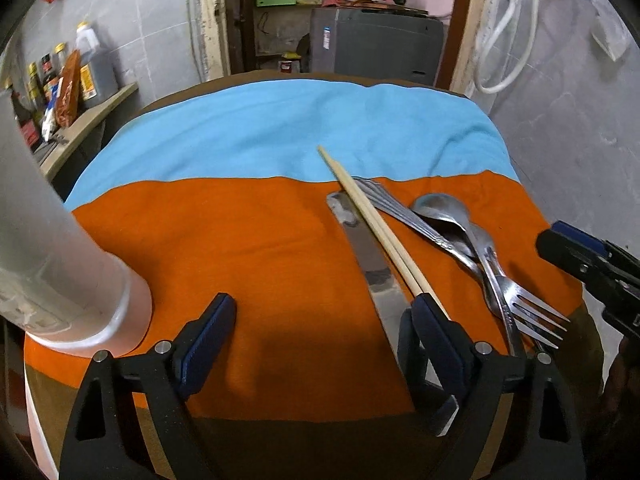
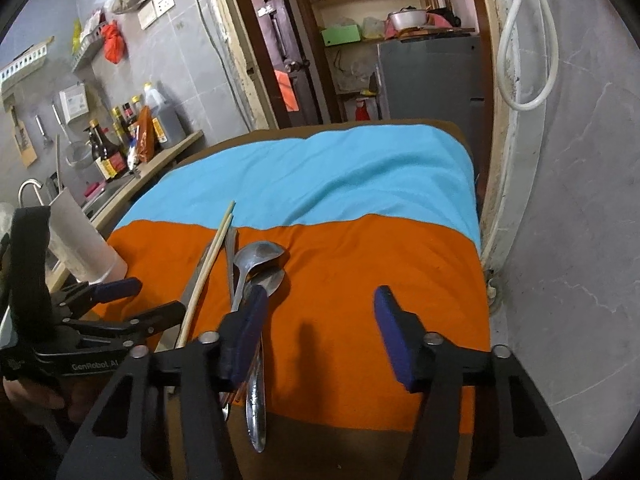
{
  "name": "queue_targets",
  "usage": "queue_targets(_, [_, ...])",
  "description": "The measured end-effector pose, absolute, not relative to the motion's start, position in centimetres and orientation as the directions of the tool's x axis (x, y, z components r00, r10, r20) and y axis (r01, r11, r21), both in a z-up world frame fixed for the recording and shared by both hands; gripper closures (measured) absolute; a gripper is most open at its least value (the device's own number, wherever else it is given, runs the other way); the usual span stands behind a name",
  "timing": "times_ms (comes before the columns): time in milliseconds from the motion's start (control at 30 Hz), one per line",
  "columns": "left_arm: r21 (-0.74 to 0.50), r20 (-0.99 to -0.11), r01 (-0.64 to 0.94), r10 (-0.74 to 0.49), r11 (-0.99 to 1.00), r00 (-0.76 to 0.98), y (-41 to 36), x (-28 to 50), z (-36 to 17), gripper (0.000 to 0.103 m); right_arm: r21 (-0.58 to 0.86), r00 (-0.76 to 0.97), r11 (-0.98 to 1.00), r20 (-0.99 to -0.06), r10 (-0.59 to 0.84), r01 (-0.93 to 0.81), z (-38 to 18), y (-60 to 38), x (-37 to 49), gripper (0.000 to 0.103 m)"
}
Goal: Organize utensils
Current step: 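Close the left tool on the silver table knife while the right tool approaches the spoons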
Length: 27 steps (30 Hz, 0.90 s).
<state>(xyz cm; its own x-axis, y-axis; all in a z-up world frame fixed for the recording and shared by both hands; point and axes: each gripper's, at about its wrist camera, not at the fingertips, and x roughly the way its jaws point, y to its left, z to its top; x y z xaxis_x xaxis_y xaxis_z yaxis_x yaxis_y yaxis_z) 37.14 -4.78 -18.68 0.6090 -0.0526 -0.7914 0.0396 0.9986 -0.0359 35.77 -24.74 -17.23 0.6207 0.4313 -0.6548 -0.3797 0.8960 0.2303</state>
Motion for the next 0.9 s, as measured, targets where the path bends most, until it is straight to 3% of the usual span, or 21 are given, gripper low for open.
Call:
queue_targets(100, [-0.004,-0.801,0.065,-0.042,0.998,0.597,-5.6,37.4,-19.0,0.017,0.235,0.598,0.888,-0.668,0.443,-0.396,-17.4,-24.3,36.1,0.06])
queue_targets(333, [0.034,-0.809,0.066,-0.011,0.997,0.587,-6.2,38.2,-19.4,0.021,0.24,0.548,0.87,-0.696,0.464,-0.431,-17.9,-23.0,36.6,0.062])
queue_targets(400, [0.055,-0.806,0.064,0.007,0.996,0.592,-6.4,38.4,-19.2,0.028,0.239,0.531,0.864,-0.706,0.468,-0.444,-18.1,-22.5,36.7,0.063])
queue_targets(567, [0.138,-0.792,0.075,0.065,0.988,0.607,-6.5,38.3,-18.9,0.062,0.22,0.497,0.853,-0.733,0.465,-0.474,-18.5,-21.3,36.9,0.066])
queue_targets(833, [0.117,-0.794,0.068,0.053,0.991,0.606,-5.4,37.8,-18.6,0.085,0.21,0.482,0.855,-0.751,0.451,-0.474,-18.4,-20.2,37.6,0.067])
queue_targets(900, [0.087,-0.799,0.057,0.035,0.995,0.6,-4.9,37.5,-18.5,0.087,0.213,0.481,0.859,-0.754,0.448,-0.467,-18.4,-20.1,37.7,0.069])
